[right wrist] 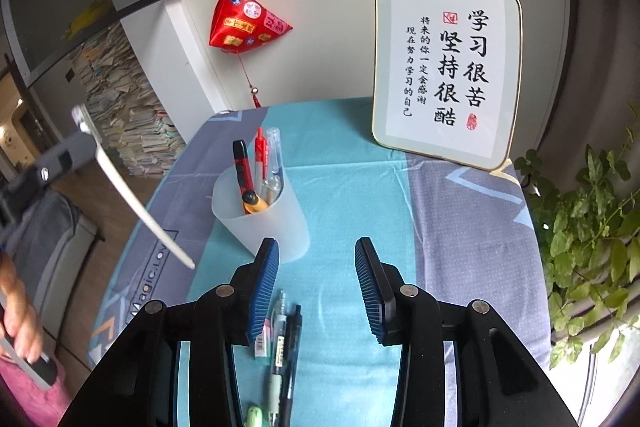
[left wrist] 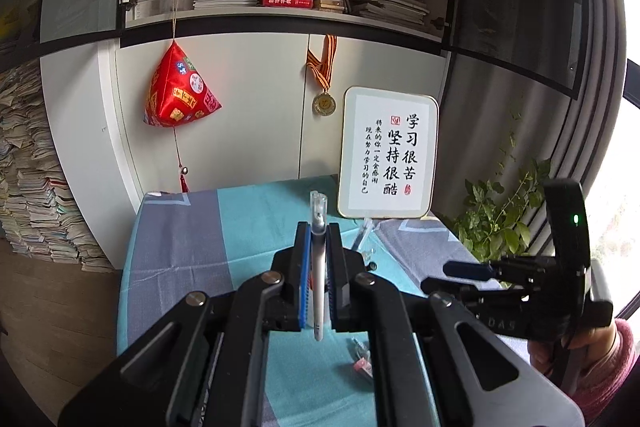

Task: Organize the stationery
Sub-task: 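Lower the white pen into the cup with the left tool while the right tool inserts the clear pen, then open the left tool to release the white pen while the right tool grasps the black pen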

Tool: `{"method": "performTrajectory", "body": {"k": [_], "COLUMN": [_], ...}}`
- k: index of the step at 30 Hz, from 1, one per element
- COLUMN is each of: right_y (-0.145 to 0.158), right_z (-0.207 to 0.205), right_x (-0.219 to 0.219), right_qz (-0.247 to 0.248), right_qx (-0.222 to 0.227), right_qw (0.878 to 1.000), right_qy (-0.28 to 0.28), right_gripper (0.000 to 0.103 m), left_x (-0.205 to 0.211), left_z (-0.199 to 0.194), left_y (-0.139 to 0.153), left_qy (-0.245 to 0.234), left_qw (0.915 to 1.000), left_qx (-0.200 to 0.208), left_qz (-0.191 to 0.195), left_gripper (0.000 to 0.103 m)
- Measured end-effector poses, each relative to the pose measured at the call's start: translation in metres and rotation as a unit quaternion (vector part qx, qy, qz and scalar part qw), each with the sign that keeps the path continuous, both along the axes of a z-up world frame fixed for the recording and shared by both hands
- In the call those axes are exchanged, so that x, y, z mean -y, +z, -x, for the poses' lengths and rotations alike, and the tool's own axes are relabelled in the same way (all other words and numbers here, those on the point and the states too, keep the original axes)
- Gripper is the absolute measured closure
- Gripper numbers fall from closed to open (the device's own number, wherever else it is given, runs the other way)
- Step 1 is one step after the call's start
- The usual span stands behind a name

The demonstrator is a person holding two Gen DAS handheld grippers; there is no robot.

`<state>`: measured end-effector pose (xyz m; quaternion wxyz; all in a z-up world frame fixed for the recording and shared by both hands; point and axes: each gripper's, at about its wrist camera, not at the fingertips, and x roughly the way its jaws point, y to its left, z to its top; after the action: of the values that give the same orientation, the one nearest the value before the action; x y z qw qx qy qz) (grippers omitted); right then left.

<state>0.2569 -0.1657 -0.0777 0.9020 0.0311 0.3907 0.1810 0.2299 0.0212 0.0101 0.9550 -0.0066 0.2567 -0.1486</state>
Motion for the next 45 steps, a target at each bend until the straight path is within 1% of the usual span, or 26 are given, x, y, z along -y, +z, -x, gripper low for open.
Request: {"method": "performTrajectory", "body": {"k": [4,7,10,14,23,31,37,40,43,44,45], "right_y": [-0.007,-0.01,-0.012,-0.012,-0.02,-0.032,-0.043,-0.051,-0.059,-0.061,-0.063], "right_z": [0.005,0.007,0.009,0.012,0.013,0.018,0.024,0.027,0.029,0.03,0.03], "right_x": [0.007,0.011,0.014,0.017,0.018,0.009,0.001,-0.005,-0.011,-0.013,-0.015], "right_qz": [0.004,0.006,0.003,0.001,-0.002,0.008,0.028,0.042,0.056,0.062,0.067], "right_qx": [-0.007,-0.01,-0.012,-0.01,-0.021,-0.039,-0.053,-0.063,-0.073,-0.075,-0.078], "right_qw": [1.0,1.0,1.0,1.0,1.0,0.999,0.998,0.997,0.995,0.994,0.994], "right_qy": [-0.003,-0.006,-0.006,-0.006,-0.005,0.009,0.024,0.033,0.043,0.046,0.05], "right_gripper": [0.063,0.063,0.063,0.063,0.063,0.063,0.063,0.063,0.063,0.063,0.063], "left_x": [0.007,0.016,0.021,0.026,0.028,0.026,0.028,0.029,0.027,0.027,0.025], "left_z": [-0.013,-0.024,-0.036,-0.046,-0.059,-0.061,-0.06,-0.056,-0.053,-0.052,-0.051], "left_y": [0.015,0.014,0.006,-0.008,-0.044,-0.067,-0.07,-0.07,-0.07,-0.069,-0.069], "left_qy": [0.0,0.003,0.004,0.013,0.013,0.011,0.003,0.0,-0.003,-0.002,-0.002], "left_qw": [0.9998,0.9996,0.9997,0.999,0.9975,0.9965,0.9959,0.9959,0.9962,0.9963,0.9964], "left_qx": [0.02,0.026,0.018,0.015,-0.026,-0.058,-0.066,-0.063,-0.065,-0.065,-0.066], "left_qz": [0.001,-0.014,-0.016,-0.039,-0.064,-0.058,-0.062,-0.066,-0.058,-0.056,-0.054], "left_gripper": [0.098,0.098,0.098,0.098,0.098,0.098,0.097,0.096,0.095,0.095,0.091]}}
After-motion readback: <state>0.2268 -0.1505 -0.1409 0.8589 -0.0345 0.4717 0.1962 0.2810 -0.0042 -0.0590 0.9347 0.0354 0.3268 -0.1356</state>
